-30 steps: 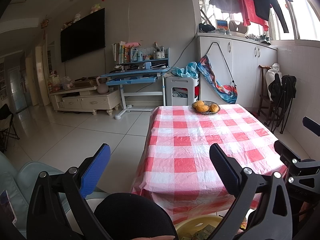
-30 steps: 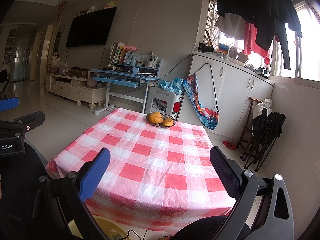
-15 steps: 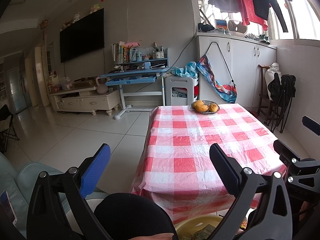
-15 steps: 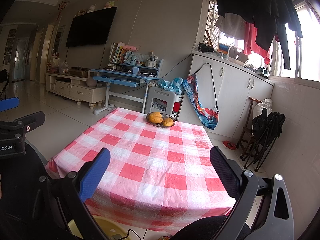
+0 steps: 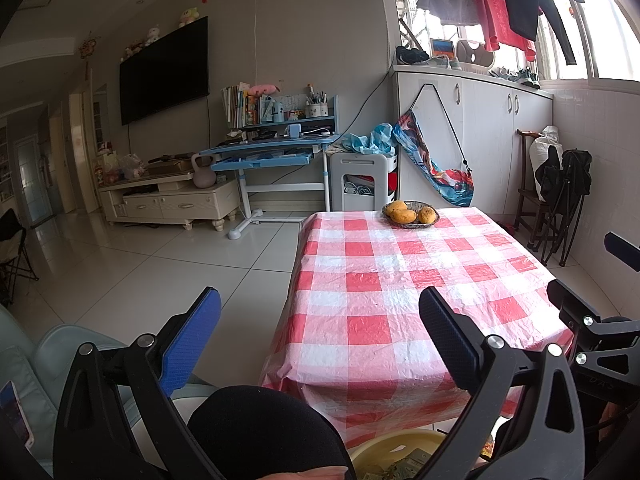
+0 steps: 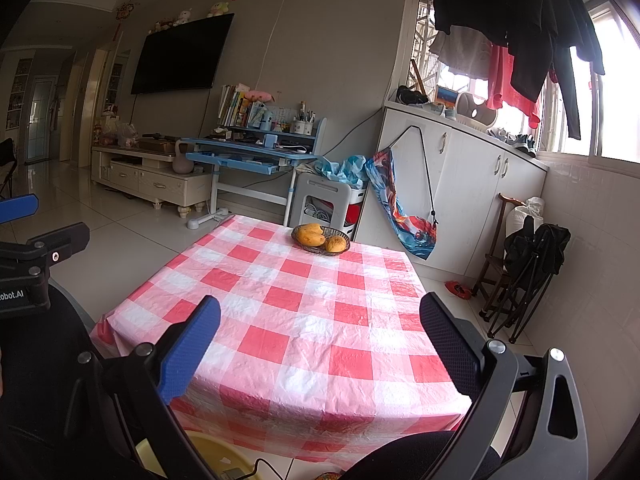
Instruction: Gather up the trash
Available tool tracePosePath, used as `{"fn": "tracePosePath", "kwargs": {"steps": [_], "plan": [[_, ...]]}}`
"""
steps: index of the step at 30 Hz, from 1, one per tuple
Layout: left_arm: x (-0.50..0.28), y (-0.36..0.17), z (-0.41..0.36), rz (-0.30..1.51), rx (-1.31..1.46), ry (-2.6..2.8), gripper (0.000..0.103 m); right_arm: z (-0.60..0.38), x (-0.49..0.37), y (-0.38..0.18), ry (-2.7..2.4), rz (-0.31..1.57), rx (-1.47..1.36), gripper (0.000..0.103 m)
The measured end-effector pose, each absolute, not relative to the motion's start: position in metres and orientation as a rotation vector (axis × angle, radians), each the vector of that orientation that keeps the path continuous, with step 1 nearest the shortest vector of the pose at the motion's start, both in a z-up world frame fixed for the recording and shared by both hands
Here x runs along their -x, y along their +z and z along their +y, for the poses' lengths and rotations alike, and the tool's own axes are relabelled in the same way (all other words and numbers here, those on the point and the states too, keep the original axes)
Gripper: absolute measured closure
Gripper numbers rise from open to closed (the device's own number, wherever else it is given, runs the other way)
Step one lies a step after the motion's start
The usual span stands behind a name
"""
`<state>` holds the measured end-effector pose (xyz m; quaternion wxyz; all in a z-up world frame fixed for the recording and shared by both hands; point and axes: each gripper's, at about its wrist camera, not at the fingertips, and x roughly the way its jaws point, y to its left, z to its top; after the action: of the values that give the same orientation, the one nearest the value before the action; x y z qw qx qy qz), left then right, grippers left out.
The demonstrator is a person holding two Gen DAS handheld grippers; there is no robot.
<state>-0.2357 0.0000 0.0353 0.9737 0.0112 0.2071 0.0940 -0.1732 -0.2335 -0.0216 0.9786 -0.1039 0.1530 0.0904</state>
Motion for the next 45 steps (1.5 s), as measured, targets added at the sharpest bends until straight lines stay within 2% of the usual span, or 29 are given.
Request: {"fn": "tracePosePath", "kwargs": {"steps": [45], "plan": [[0.2359, 0.0364, -0.0002, 0.418, -0.025, 0.188, 0.007, -0.2339, 0.1727, -0.0212, 0.181, 0.309, 0.214, 0.008]]}}
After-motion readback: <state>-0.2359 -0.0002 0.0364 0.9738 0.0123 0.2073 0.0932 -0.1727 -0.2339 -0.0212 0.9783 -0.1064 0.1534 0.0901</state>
